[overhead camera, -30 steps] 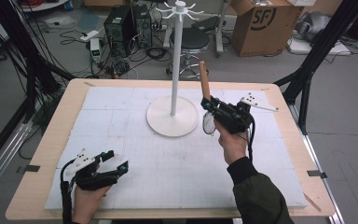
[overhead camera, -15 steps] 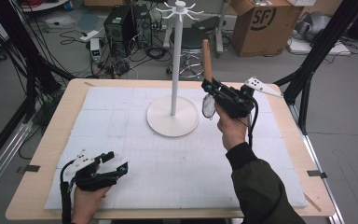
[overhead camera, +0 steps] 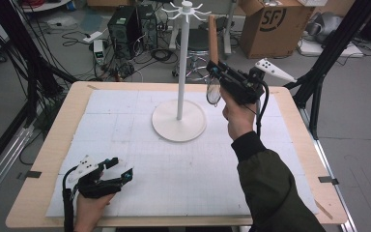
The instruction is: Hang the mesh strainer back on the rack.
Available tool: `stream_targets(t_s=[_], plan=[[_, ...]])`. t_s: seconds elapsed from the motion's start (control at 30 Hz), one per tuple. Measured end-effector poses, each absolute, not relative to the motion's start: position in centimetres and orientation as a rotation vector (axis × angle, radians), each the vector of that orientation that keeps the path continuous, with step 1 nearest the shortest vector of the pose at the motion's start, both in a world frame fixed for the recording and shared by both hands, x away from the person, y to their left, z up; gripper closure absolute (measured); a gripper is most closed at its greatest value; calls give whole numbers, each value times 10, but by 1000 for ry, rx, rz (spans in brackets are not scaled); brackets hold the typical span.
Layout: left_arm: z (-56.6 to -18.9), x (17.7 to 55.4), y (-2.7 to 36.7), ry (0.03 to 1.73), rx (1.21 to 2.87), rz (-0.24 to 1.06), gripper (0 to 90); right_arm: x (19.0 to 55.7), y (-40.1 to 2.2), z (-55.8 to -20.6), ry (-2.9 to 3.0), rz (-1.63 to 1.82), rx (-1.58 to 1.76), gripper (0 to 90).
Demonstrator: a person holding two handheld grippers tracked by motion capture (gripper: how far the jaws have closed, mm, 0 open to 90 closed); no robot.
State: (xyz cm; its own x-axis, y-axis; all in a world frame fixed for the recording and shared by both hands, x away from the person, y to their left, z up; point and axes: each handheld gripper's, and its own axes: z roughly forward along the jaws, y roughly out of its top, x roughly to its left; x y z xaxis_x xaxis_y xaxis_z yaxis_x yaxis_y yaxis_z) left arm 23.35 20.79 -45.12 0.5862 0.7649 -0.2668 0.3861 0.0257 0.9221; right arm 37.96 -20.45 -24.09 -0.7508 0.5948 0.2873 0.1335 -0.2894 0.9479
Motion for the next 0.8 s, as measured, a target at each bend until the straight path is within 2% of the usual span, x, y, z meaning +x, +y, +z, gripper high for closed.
stream_targets(t_s=[0.2,0.8], plan=[[-451,234,208,992,1585,381,222,388,-200,-233,1663,2098,909,687],[-451,234,209,991,1581,379,222,400,-187,-239,1699,2089,919,686]])
